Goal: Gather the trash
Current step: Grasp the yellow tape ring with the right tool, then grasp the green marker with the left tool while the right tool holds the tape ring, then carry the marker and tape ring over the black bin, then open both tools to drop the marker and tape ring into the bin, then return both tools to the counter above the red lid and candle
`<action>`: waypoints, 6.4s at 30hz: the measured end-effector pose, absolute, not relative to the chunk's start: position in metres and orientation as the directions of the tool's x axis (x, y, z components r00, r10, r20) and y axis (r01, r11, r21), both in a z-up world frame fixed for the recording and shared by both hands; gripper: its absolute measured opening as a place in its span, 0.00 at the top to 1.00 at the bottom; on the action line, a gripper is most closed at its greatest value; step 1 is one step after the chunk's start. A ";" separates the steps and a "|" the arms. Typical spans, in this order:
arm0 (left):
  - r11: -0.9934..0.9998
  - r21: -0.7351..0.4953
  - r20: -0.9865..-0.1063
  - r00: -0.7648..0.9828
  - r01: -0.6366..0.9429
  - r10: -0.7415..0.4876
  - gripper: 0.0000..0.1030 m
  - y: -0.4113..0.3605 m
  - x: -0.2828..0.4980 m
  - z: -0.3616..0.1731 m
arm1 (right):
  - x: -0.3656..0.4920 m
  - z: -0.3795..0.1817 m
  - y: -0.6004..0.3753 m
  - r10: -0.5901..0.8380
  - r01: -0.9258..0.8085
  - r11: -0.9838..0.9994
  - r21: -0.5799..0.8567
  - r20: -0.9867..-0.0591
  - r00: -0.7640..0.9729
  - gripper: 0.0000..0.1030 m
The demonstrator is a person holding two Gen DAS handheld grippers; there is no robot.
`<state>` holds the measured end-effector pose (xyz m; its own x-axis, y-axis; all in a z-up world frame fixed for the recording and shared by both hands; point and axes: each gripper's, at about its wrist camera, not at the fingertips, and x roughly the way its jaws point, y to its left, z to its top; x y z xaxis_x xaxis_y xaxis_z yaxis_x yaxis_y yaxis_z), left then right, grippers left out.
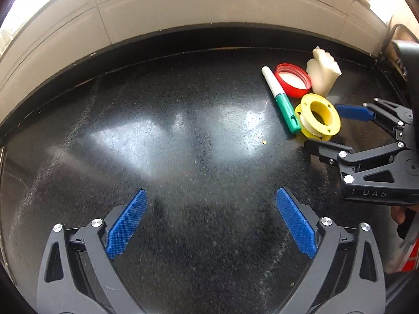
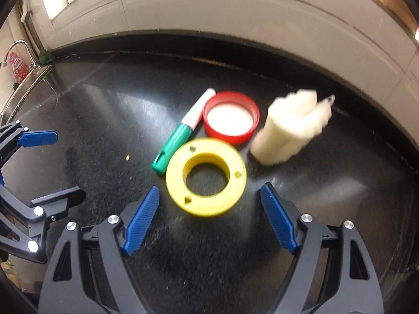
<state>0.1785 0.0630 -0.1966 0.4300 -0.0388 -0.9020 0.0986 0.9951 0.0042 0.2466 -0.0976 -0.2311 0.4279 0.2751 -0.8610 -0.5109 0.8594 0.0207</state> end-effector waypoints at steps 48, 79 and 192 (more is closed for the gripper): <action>0.989 0.011 -0.864 0.500 0.146 -0.064 0.88 -0.008 0.195 -0.144 | 0.223 -0.168 -0.176 0.295 -0.450 0.892 0.049 -0.818 0.495 0.47; 0.990 0.043 -0.813 0.572 -0.131 0.110 0.88 0.067 0.035 -0.098 | 0.122 -0.102 -0.095 0.473 -0.658 0.751 0.059 -0.744 0.473 0.47; 0.986 0.016 -0.799 0.595 0.166 -0.087 0.16 -0.007 0.075 -0.115 | 0.122 -0.090 -0.185 0.271 -0.286 0.951 0.120 -0.769 0.579 0.24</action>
